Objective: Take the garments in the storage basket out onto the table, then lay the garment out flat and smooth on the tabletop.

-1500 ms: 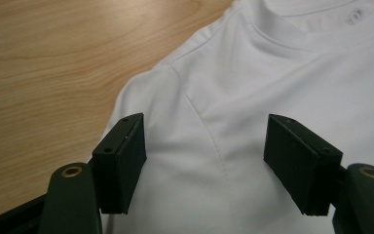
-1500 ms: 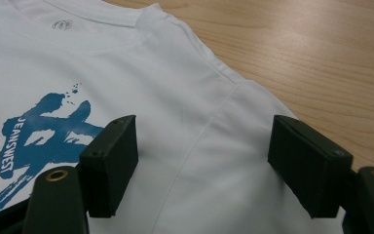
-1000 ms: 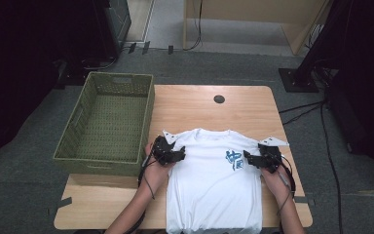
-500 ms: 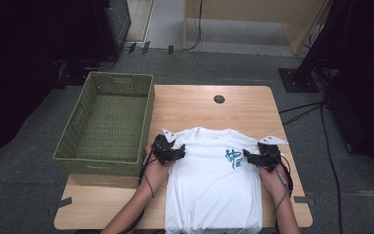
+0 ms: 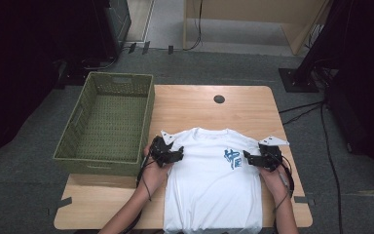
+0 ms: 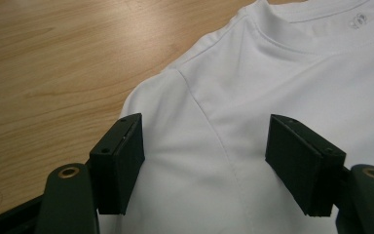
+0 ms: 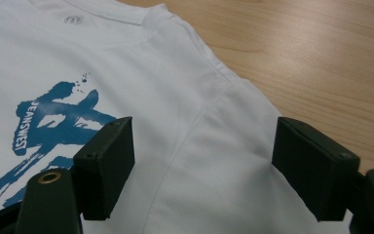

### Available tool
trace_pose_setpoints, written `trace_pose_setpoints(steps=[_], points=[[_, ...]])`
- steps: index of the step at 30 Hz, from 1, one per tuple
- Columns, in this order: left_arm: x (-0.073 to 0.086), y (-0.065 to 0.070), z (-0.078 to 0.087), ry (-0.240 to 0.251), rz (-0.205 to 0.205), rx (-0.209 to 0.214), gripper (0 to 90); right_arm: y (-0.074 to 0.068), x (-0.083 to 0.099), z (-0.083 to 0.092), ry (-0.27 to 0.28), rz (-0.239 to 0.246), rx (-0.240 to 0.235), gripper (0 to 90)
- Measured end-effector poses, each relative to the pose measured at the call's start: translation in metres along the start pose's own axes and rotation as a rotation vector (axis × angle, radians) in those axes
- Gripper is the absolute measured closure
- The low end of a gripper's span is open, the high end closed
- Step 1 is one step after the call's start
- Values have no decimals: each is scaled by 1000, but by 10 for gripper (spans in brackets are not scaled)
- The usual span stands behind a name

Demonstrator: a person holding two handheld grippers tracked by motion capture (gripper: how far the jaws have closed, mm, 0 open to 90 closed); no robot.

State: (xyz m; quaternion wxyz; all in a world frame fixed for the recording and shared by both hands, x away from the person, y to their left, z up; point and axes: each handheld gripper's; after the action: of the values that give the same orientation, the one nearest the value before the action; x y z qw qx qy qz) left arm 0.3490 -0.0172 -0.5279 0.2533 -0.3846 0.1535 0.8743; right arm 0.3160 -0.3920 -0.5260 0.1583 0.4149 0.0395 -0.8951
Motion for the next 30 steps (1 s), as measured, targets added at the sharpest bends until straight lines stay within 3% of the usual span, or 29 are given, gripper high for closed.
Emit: trace_pose_setpoints(steps=[3, 10, 30], points=[[0, 0, 0, 0, -1, -1, 308, 0, 0, 4, 13, -26, -13, 239], [0, 1, 0, -1, 0, 3, 285, -3, 2, 9, -3, -29, 8, 242], [0, 1, 0, -1, -1, 3, 285, 12, 12, 22, -6, -79, 55, 245]])
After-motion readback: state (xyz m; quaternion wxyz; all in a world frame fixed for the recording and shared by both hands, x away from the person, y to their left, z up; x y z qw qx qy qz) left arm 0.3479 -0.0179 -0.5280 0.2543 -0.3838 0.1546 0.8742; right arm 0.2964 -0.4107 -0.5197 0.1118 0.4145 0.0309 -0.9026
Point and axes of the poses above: each handheld gripper's, and its own axes: z roughly backward along the jaws, x roughly out of its underside, y roughly to its right, and after that the axes turned 6 degrees about x, right-handed
